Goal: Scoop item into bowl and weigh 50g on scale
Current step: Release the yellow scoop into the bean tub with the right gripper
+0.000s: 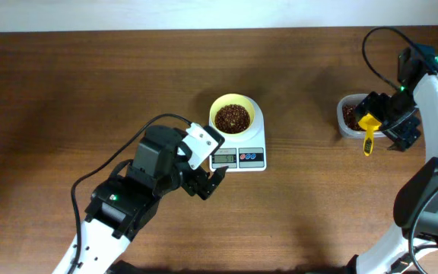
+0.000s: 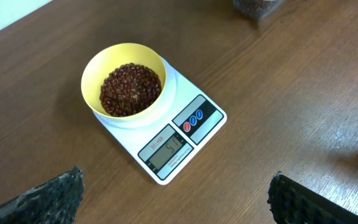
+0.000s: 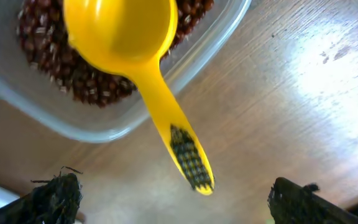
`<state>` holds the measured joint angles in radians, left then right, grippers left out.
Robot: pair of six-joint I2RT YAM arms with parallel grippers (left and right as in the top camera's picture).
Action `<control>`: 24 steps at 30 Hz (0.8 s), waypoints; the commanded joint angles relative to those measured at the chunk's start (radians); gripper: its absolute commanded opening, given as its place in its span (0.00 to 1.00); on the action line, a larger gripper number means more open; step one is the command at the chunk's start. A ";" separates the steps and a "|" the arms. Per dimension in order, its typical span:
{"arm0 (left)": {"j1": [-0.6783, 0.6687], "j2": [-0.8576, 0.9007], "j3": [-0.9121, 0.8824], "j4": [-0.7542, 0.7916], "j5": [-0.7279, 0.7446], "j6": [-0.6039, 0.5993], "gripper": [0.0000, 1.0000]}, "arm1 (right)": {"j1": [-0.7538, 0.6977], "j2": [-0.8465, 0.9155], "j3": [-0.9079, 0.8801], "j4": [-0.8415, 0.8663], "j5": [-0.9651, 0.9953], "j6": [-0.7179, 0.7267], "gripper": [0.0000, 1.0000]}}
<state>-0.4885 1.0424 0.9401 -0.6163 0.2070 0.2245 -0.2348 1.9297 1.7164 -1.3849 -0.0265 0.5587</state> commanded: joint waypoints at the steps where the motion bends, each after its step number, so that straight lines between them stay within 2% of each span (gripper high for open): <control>1: 0.005 -0.010 -0.006 0.002 0.014 0.005 0.99 | 0.004 -0.024 0.113 -0.041 0.013 -0.161 0.99; 9: 0.005 -0.010 -0.006 0.002 0.014 0.005 0.99 | 0.004 -0.024 0.435 -0.314 0.051 -0.572 0.99; 12: 0.005 -0.010 -0.006 0.002 0.014 0.005 0.99 | 0.004 -0.029 0.462 -0.314 0.085 -0.611 0.99; 24: 0.005 -0.010 -0.006 0.002 0.014 0.005 0.99 | 0.004 -0.026 0.462 -0.310 0.091 -0.611 0.99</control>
<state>-0.4885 1.0424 0.9394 -0.6163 0.2070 0.2245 -0.2348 1.9205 2.1609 -1.6928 0.0525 -0.0494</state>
